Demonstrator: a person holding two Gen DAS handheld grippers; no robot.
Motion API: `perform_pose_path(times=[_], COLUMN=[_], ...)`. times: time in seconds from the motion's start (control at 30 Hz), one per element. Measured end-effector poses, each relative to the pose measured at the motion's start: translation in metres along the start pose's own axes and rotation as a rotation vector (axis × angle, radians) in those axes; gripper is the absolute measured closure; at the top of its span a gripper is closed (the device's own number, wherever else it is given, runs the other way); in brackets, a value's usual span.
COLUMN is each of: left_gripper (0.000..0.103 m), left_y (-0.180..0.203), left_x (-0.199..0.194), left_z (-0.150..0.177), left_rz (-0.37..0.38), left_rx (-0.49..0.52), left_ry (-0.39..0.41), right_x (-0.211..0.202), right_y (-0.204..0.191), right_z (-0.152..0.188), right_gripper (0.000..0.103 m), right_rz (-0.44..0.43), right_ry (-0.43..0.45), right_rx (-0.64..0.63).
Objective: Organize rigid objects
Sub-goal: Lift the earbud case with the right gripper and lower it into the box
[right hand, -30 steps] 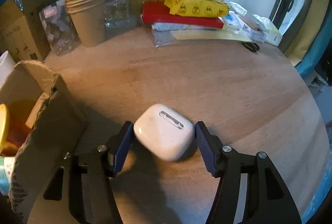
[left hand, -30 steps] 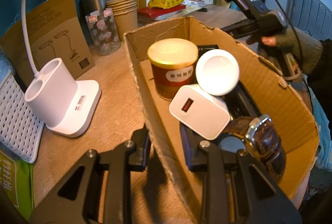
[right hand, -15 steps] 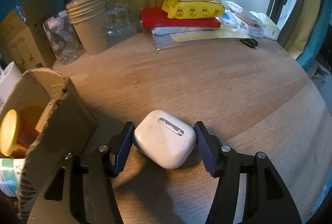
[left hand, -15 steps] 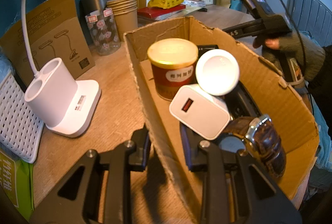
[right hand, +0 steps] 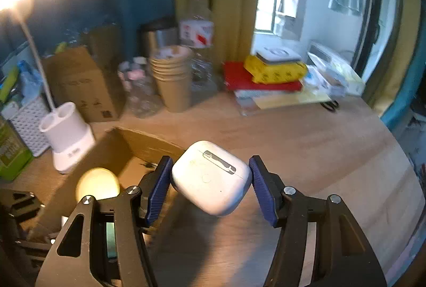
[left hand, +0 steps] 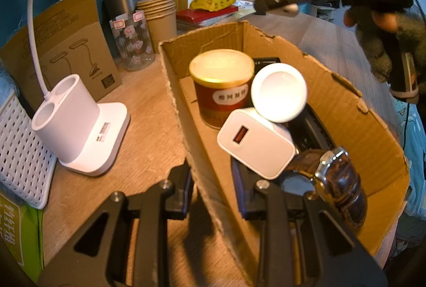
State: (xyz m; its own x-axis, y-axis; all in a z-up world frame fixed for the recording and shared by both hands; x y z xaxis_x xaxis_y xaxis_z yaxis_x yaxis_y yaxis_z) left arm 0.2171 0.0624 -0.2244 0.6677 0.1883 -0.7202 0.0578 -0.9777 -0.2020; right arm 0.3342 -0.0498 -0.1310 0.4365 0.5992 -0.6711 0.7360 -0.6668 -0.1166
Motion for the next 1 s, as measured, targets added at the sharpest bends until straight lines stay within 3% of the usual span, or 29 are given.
perform_pose_path(times=[0.37, 0.7, 1.0], left_gripper=[0.075, 0.075, 0.075], left_y=[0.0, 0.0, 0.0], left_x=[0.0, 0.0, 0.0], left_z=[0.0, 0.0, 0.0], left_rz=[0.0, 0.0, -0.001], left_rx=[0.0, 0.0, 0.001], left_ry=[0.0, 0.0, 0.001], right_x=[0.029, 0.056, 0.059], right_y=[-0.045, -0.05, -0.046], right_z=[-0.004, 0.01, 0.015], right_gripper=[0.041, 0.041, 0.041], right_rz=[-0.066, -0.078, -0.065], right_ry=[-0.044, -0.13, -0.146], right_rx=[-0.052, -0.053, -0.039])
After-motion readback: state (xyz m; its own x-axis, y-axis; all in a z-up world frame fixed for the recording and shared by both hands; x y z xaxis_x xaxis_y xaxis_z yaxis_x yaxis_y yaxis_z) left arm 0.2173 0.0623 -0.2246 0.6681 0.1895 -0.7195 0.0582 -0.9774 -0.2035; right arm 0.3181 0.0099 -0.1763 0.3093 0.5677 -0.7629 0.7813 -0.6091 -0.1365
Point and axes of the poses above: each gripper's, at about its wrist camera, not at the fingertips, and x roughly the way its jaws point, y to its right, z to its underside, the point moved 8 cm from there along x, roughly the way its jaws point, and after that the axes turned 12 degrees about -z, right-handed, at the moved point
